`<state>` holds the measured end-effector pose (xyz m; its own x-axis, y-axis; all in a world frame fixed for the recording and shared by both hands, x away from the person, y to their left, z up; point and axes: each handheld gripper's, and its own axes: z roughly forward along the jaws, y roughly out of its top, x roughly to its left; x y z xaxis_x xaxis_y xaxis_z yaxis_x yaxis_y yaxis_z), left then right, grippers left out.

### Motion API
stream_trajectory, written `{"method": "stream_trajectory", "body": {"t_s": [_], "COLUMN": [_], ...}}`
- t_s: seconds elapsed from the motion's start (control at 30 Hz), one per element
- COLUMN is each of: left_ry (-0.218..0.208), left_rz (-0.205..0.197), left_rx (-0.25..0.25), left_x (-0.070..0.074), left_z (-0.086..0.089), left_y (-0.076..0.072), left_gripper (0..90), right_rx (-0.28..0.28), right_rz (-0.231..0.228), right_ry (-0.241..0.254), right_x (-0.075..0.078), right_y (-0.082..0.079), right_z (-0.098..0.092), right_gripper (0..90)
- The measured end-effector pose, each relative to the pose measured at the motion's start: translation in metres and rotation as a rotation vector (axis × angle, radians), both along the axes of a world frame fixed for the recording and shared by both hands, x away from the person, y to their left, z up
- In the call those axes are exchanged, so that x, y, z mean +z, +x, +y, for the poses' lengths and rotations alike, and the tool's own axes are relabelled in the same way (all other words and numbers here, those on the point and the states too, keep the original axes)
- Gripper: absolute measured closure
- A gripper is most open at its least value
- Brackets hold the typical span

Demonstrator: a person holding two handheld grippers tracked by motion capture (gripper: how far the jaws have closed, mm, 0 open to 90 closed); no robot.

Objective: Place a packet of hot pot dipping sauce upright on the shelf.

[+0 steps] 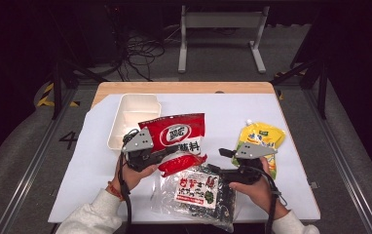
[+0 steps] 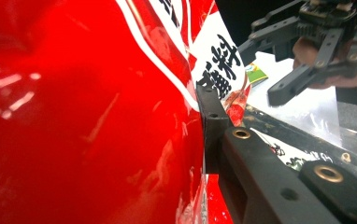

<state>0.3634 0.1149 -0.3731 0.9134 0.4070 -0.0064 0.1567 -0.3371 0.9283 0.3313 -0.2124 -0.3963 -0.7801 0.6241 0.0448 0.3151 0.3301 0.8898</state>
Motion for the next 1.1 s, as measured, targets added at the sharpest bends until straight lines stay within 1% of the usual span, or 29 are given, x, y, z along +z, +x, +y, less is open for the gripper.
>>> {"method": "stream_trajectory", "body": {"t_s": [0.13, 0.17, 0.2, 0.23, 0.33, 0.37, 0.43, 0.47, 0.5, 0.53, 0.6, 0.63, 0.67, 0.77, 0.87, 0.93, 0.97, 1.0, 1.07, 1.1], "left_ry": [0.001, 0.001, 0.004, 0.003, -0.005, -0.003, -0.006, -0.01, -0.023, -0.021, -0.019, -0.019, -0.021, -0.022, -0.008, -0.001, 0.012, 0.012, 0.031, 0.045], "left_rz": [-0.015, -0.015, -0.023, -0.025, -0.03, -0.04, -0.045, -0.041, -0.041, -0.043, -0.059, -0.059, -0.063, -0.074, -0.094, -0.103, -0.117, -0.117, -0.129, -0.141], "left_rx": [0.003, 0.003, 0.008, 0.011, 0.017, 0.024, 0.031, 0.032, 0.038, 0.037, 0.042, 0.042, 0.047, 0.056, 0.076, 0.098, 0.112, 0.112, 0.13, 0.148], "left_x": [0.003, 0.003, 0.004, 0.005, 0.007, 0.008, 0.01, 0.011, 0.012, 0.014, 0.017, 0.017, 0.019, 0.023, 0.031, 0.039, 0.044, 0.044, 0.052, 0.058], "left_z": [0.004, 0.004, 0.006, 0.007, 0.012, 0.014, 0.018, 0.019, 0.021, 0.022, 0.024, 0.024, 0.025, 0.03, 0.038, 0.047, 0.052, 0.052, 0.059, 0.066], "left_y": [0.0, 0.0, 0.0, 0.0, 0.0, 0.0, 0.0, -0.001, -0.001, -0.001, -0.002, -0.002, -0.002, 0.0, 0.006, 0.013, 0.018, 0.018, 0.026, 0.033], "left_gripper": [87.8, 87.8, 87.8, 87.8, 87.8, 87.8, 87.8, 87.8, 87.8, 87.8, 87.8, 87.8, 87.8, 87.8, 87.8, 87.8, 87.8, 87.8, 87.8, 87.8], "right_rx": [-0.033, -0.033, -0.041, -0.061, -0.092, -0.097, -0.114, -0.122, -0.128, -0.131, -0.123, -0.123, -0.124, -0.135, -0.154, -0.169, -0.177, -0.184, -0.194, -0.197], "right_rz": [-0.01, -0.01, -0.011, -0.012, -0.014, -0.007, 0.004, 0.009, 0.012, 0.016, 0.01, 0.01, 0.009, 0.015, 0.017, 0.021, 0.022, 0.024, 0.024, 0.023], "right_ry": [-0.029, -0.029, -0.028, -0.033, -0.049, -0.055, -0.081, -0.088, -0.086, -0.088, -0.109, -0.109, -0.12, -0.124, -0.116, -0.111, -0.11, -0.105, -0.106, -0.102], "right_x": [0.002, 0.002, 0.003, 0.003, -0.001, -0.003, -0.008, -0.009, -0.01, -0.011, -0.013, -0.013, -0.015, -0.016, -0.016, -0.017, -0.017, -0.017, -0.017, -0.017], "right_y": [-0.009, -0.009, -0.011, -0.016, -0.023, -0.025, -0.029, -0.03, -0.031, -0.033, -0.036, -0.036, -0.038, -0.039, -0.04, -0.04, -0.039, -0.039, -0.038, -0.039], "right_z": [-0.022, -0.022, -0.027, -0.036, -0.051, -0.054, -0.063, -0.067, -0.07, -0.074, -0.078, -0.078, -0.079, -0.083, -0.088, -0.091, -0.092, -0.094, -0.095, -0.096], "right_gripper": [30.4, 30.4, 30.0, 28.9, 26.8, 26.3, 25.6, 25.5, 24.8, 23.5, 23.4, 23.4, 23.2, 22.9, 22.9, 22.9, 23.0, 23.1, 23.1, 23.2]}}
